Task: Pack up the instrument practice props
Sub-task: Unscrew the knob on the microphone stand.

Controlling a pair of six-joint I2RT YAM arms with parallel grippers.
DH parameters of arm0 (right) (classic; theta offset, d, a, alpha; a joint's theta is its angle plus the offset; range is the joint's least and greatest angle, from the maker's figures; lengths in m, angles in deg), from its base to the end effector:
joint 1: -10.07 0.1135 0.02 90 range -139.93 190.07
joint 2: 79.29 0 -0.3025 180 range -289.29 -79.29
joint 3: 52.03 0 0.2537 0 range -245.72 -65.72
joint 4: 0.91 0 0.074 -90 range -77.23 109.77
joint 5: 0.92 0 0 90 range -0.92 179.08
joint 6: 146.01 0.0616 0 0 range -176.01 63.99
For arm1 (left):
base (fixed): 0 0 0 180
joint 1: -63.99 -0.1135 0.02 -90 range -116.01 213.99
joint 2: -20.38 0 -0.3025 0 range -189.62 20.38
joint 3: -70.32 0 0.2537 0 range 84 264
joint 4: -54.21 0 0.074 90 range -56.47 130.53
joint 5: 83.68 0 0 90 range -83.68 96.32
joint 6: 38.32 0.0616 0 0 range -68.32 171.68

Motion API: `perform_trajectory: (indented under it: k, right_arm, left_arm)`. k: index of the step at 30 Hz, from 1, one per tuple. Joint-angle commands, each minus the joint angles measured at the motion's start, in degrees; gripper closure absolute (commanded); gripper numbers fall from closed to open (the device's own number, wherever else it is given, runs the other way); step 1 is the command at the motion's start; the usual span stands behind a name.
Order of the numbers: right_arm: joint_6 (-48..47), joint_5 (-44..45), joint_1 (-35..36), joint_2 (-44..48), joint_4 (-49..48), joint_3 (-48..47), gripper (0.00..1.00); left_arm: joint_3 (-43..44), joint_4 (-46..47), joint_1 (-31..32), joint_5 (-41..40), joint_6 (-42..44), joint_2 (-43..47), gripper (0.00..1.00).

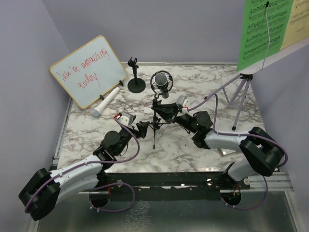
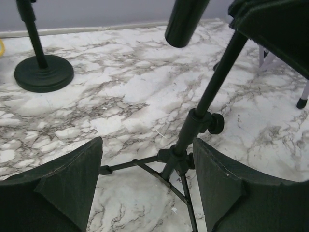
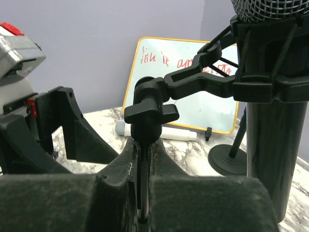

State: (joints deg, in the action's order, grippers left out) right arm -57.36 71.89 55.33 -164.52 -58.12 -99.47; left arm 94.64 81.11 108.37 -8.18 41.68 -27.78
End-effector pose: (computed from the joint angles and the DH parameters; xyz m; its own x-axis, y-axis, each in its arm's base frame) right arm 0.2128 0.2406 0.3037 0.2546 0.2249 -0.9405 -0.8690 0.4799 -0.1205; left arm 0.1421 -0.1175 0.2435 -0.0490 -0.1873 -0.9811 0.4975 0.8472 -0.1866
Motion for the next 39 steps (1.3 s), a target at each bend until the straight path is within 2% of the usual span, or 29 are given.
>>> perform_trajectory:
  k: [1,7,16,18,21,24,26,31,35,39]
  right_arm:
    - [-1.47,-1.33,-0.25,-1.49,10.42,1.35,1.00]
    - [-1.91,-1.90,-0.25,0.25,13.10,-0.02,1.00]
    - [0.00,-1.87,-0.25,0.77,13.56,-0.72,0.99]
    - [0.81,-2.24,-0.24,0.86,13.83,-0.87,0.98]
    - [1.11,-2.42,-0.27,1.26,13.77,-0.67,0.95]
    - [4.47,0.49,-0.28,2.39,14.21,0.02,0.81]
    - [6.81,2.98,-0.49,3.49,14.71,0.69,0.70]
    - [11.52,3.60,-1.13,6.88,15.12,3.68,0.50]
    - [16.89,6.05,-1.39,8.90,15.15,6.39,0.46]
    - [22.48,6.64,-1.72,7.20,13.63,7.84,0.45]
  left_arm:
    - [3.11,0.95,0.18,8.11,1.73,-3.90,0.25]
    - [8.18,5.35,0.18,11.62,3.44,-8.50,0.31]
    - [13.38,9.47,0.18,14.48,6.19,-17.72,0.47]
    - [13.52,11.02,0.18,14.49,6.32,-19.15,0.54]
    - [13.75,12.40,0.18,14.47,6.15,-19.98,0.73]
    - [13.61,12.60,0.18,14.46,6.44,-19.65,0.92]
    - [13.14,12.60,0.18,15.63,6.87,-19.42,1.00]
    - [11.69,12.60,0.18,14.90,6.71,-19.27,1.00]
    - [11.25,12.93,0.18,14.94,6.44,-19.42,1.00]
    - [11.25,13.29,0.18,14.93,6.28,-19.44,1.00]
